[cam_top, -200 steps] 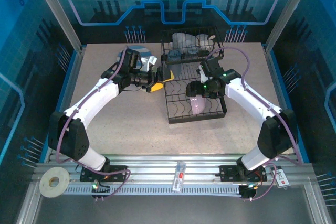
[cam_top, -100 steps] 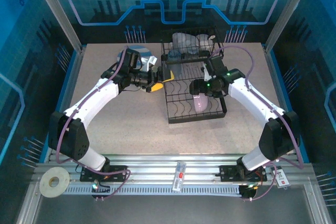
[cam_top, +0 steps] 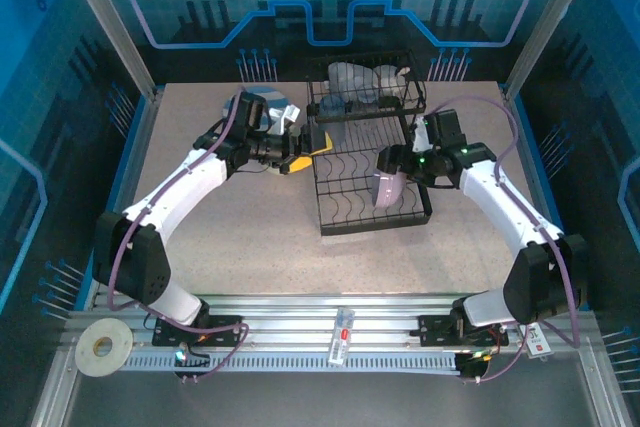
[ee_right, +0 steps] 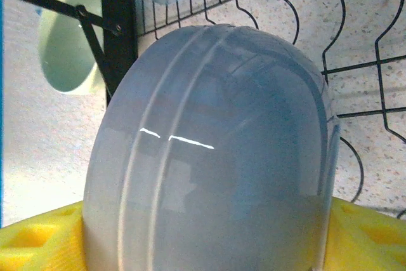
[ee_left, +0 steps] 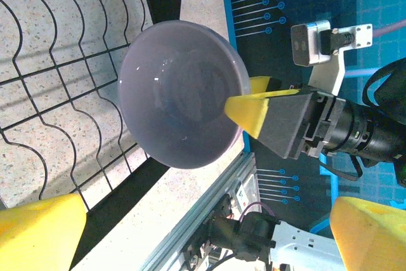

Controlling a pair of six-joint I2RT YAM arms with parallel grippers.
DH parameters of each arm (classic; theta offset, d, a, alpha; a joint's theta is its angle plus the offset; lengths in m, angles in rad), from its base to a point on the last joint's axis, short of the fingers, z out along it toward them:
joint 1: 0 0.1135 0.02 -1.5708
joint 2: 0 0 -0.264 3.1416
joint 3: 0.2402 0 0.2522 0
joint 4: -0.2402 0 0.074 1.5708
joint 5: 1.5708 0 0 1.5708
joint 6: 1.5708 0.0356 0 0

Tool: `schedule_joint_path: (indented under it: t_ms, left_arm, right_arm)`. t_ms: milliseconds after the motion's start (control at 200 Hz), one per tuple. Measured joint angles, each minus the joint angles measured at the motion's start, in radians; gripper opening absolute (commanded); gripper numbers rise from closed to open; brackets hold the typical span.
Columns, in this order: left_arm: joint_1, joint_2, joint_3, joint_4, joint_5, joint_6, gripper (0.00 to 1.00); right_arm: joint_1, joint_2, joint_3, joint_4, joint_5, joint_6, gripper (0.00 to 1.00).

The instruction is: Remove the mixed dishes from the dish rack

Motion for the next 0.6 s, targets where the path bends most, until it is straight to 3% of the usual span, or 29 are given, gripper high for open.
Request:
schedule_joint_path:
  t_ms: [600]
  left_arm:
    - [-0.046,0.092,-0.010,0.005,0.020,-0.010,0.93]
  right_arm:
    - [-0.134,-0.089,-0.113,0.222,-0.257,0.198,0.36]
